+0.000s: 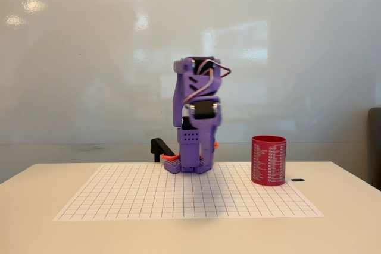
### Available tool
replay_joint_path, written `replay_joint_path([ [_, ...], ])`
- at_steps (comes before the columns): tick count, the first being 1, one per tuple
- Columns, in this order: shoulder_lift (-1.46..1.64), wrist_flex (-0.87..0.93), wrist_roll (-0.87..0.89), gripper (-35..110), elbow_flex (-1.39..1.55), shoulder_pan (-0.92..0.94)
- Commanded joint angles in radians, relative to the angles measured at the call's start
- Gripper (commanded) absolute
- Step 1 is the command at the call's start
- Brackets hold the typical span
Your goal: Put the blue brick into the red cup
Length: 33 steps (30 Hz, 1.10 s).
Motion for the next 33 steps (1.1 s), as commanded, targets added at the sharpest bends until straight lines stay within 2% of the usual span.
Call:
replay_joint_path([
  [1, 0.192, 0.005, 0.012, -1, -0.029, 0.129],
  [6, 0.413, 0.066, -0.031, -1, 0.026, 0.232],
  [15, 0.864, 0.106, -0.037, -1, 0.327, 0.245],
  [25, 1.468, 0.074, 0.023, -1, 0.733, -0.021],
  [33, 1.468, -0.066, 0.017, -1, 0.969, -0.064],
])
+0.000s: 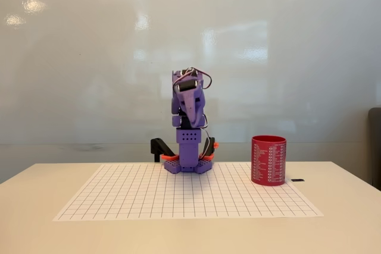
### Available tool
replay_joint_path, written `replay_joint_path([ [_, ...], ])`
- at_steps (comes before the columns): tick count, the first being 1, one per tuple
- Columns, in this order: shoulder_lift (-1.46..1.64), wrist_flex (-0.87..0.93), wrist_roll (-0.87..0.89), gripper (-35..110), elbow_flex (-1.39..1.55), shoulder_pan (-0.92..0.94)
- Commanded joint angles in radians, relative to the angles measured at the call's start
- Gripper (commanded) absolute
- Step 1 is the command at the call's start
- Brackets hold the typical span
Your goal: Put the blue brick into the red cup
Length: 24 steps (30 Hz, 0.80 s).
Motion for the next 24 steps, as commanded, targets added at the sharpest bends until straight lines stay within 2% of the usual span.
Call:
replay_joint_path([
  [1, 0.008, -0.075, 0.008, -1, 0.1, -0.048],
  [5, 0.009, -0.055, -0.012, -1, 0.253, -0.08],
  [10, 0.009, 0.126, -0.029, -1, 0.273, -0.086],
  [24, 0.009, 0.161, -0.034, -1, 0.265, -0.083],
])
